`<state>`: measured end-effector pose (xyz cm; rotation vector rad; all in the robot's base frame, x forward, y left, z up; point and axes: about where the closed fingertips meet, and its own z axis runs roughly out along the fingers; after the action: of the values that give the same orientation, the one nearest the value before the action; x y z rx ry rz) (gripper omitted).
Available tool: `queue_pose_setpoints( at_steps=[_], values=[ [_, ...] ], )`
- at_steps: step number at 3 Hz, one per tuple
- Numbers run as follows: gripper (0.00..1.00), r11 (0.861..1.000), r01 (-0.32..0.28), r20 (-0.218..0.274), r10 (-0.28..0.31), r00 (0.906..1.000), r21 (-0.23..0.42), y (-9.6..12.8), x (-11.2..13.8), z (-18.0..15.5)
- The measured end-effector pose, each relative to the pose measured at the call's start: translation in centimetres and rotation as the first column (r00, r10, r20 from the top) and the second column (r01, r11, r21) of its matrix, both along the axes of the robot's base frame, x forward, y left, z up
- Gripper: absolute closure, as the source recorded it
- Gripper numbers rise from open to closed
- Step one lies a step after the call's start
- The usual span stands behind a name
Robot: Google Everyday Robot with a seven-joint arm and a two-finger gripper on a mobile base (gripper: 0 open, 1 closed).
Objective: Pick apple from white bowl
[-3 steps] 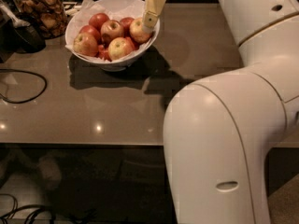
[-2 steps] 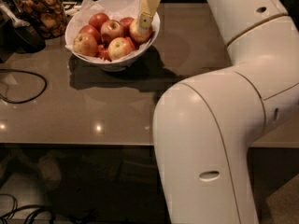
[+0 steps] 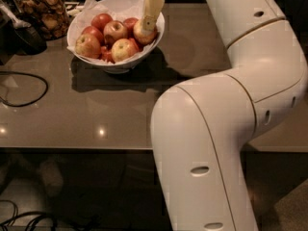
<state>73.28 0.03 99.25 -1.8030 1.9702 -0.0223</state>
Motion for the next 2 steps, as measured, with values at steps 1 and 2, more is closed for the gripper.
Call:
queue_pose_setpoints(
  at_steps=[1,2],
  values=[
    [0.10,1.000,0.017,-0.003,-0.017,0.9998,-0.004,-0.39,0.57,-0.50],
    [0.08,0.999,0.034,-0.006,-0.035,0.9994,-0.016,-0.95,1.16,-1.19]
  ],
)
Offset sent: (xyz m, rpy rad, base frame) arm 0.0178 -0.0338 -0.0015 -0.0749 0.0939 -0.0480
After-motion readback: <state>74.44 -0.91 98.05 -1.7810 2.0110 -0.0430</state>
